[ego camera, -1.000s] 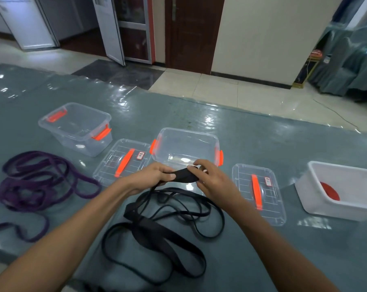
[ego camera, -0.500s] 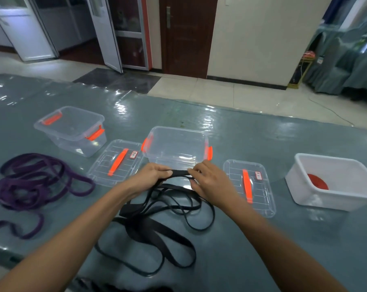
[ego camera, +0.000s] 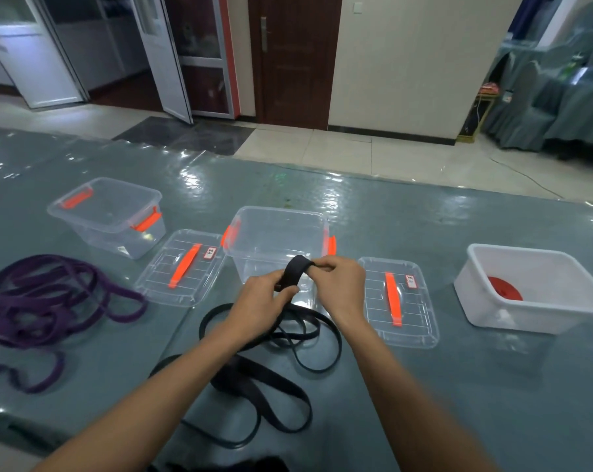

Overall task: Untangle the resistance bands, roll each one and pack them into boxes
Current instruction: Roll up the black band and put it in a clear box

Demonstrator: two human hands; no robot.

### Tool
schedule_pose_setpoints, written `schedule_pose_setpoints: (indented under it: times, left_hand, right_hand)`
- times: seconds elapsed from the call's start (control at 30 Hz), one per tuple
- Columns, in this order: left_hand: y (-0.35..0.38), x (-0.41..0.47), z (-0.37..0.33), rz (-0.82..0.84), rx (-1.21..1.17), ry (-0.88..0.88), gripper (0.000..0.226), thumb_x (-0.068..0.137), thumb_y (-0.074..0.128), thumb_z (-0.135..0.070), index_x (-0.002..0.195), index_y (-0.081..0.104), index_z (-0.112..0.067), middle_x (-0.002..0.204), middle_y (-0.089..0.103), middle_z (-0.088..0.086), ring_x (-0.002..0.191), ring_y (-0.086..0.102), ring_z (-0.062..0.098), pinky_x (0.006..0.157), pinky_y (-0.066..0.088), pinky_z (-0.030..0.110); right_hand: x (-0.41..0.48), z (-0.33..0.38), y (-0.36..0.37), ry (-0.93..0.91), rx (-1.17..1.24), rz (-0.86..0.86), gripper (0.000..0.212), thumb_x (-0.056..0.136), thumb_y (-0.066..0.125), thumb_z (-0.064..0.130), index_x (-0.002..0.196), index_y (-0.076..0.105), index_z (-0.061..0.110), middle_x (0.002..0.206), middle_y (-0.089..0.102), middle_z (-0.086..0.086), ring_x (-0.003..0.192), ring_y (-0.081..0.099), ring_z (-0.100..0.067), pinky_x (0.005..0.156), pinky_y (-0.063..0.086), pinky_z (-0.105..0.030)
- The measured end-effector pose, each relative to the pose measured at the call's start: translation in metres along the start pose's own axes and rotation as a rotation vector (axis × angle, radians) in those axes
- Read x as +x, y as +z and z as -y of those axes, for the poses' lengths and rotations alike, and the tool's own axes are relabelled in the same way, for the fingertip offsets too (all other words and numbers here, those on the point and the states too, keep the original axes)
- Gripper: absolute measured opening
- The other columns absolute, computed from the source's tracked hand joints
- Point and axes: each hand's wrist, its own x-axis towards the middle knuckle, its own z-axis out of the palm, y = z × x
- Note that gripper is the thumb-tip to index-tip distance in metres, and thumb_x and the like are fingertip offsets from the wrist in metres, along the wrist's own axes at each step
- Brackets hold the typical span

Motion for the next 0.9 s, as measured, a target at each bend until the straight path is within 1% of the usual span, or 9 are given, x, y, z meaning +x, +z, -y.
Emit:
schedule_pose_setpoints:
  times: [0.07, 0.2, 0.3, 0.37, 0.43, 0.57, 0.67, 0.8, 0.9]
  left_hand:
    - [0.004, -0.002, -0.001, -0.016, -0.021, 0.005, 0.027, 0.093, 0.065, -0.038, 0.117, 0.067, -0.027, 0.097, 0.073, -0.014, 0.094, 0.066, 0.002, 0.088, 0.053, 0.031]
    - [0.008, -0.002, -0.004, -0.057, -0.076, -0.008, 0.028, 0.089, 0.067, -0.044, 0.113, 0.068, -0.030, 0.093, 0.073, -0.015, 0.091, 0.066, 0.003, 0.085, 0.054, 0.032]
    - [0.008, -0.002, -0.005, -0.060, -0.147, 0.007, 0.027, 0.088, 0.070, -0.042, 0.112, 0.070, -0.030, 0.094, 0.075, -0.015, 0.091, 0.069, 0.003, 0.085, 0.056, 0.032]
    - [0.008, -0.003, -0.005, -0.072, -0.193, 0.018, 0.027, 0.088, 0.071, -0.038, 0.112, 0.071, -0.028, 0.098, 0.075, -0.015, 0.095, 0.069, 0.002, 0.087, 0.056, 0.032]
    - [0.006, -0.003, -0.004, -0.093, -0.199, 0.041, 0.025, 0.088, 0.073, -0.033, 0.113, 0.071, -0.026, 0.099, 0.075, -0.015, 0.095, 0.070, 0.002, 0.088, 0.057, 0.031]
    - [-0.003, 0.000, -0.005, -0.142, -0.185, 0.184, 0.030, 0.087, 0.077, -0.024, 0.116, 0.073, -0.021, 0.100, 0.075, -0.014, 0.093, 0.071, 0.004, 0.086, 0.057, 0.027]
    - [-0.012, 0.004, -0.001, -0.175, -0.126, 0.282, 0.031, 0.081, 0.082, -0.018, 0.112, 0.074, -0.018, 0.092, 0.075, -0.011, 0.082, 0.070, 0.005, 0.077, 0.058, 0.027]
    - [-0.026, 0.010, 0.003, -0.135, -0.063, 0.324, 0.028, 0.078, 0.078, -0.026, 0.104, 0.076, -0.015, 0.083, 0.071, -0.011, 0.073, 0.066, 0.008, 0.068, 0.057, 0.030]
    - [-0.034, 0.016, 0.007, -0.027, -0.011, 0.265, 0.019, 0.079, 0.073, -0.036, 0.093, 0.076, -0.023, 0.074, 0.069, -0.012, 0.069, 0.066, 0.012, 0.067, 0.056, 0.036]
  right_hand:
    - [-0.005, 0.005, -0.002, 0.118, 0.124, 0.018, 0.003, 0.076, 0.078, 0.022, 0.077, 0.080, 0.024, 0.066, 0.072, 0.014, 0.064, 0.066, 0.002, 0.064, 0.048, -0.016]
    - [-0.014, 0.002, 0.000, 0.308, 0.342, 0.071, 0.002, 0.076, 0.077, 0.016, 0.077, 0.078, 0.017, 0.064, 0.071, 0.004, 0.057, 0.063, -0.005, 0.067, 0.048, -0.023]
    - [-0.020, -0.001, 0.005, 0.351, 0.424, 0.099, 0.004, 0.079, 0.076, 0.015, 0.077, 0.078, 0.013, 0.066, 0.070, -0.003, 0.062, 0.063, -0.008, 0.073, 0.050, -0.025]
    - [-0.022, -0.002, 0.005, 0.337, 0.452, 0.127, 0.007, 0.082, 0.076, 0.015, 0.076, 0.078, 0.012, 0.070, 0.073, 0.001, 0.065, 0.064, -0.004, 0.074, 0.051, -0.023]
    - [-0.023, -0.001, 0.003, 0.318, 0.451, 0.171, 0.009, 0.084, 0.075, 0.017, 0.076, 0.078, 0.013, 0.074, 0.075, 0.005, 0.070, 0.067, 0.000, 0.075, 0.049, -0.021]
    - [-0.016, 0.000, -0.001, 0.370, 0.416, 0.274, 0.015, 0.085, 0.072, 0.023, 0.075, 0.078, 0.014, 0.083, 0.076, 0.003, 0.086, 0.067, -0.008, 0.077, 0.046, -0.025]
    - [-0.011, -0.001, -0.003, 0.425, 0.360, 0.377, 0.020, 0.084, 0.072, 0.031, 0.083, 0.080, 0.014, 0.099, 0.076, -0.001, 0.101, 0.065, -0.014, 0.079, 0.045, -0.029]
    - [-0.007, 0.004, -0.010, 0.350, 0.276, 0.497, 0.019, 0.086, 0.072, 0.037, 0.084, 0.081, 0.021, 0.097, 0.076, 0.007, 0.104, 0.065, -0.012, 0.083, 0.049, -0.030]
    - [-0.003, 0.002, -0.011, 0.129, 0.087, 0.437, 0.032, 0.081, 0.077, 0.042, 0.110, 0.074, 0.028, 0.106, 0.072, 0.010, 0.096, 0.067, -0.009, 0.089, 0.055, -0.035]
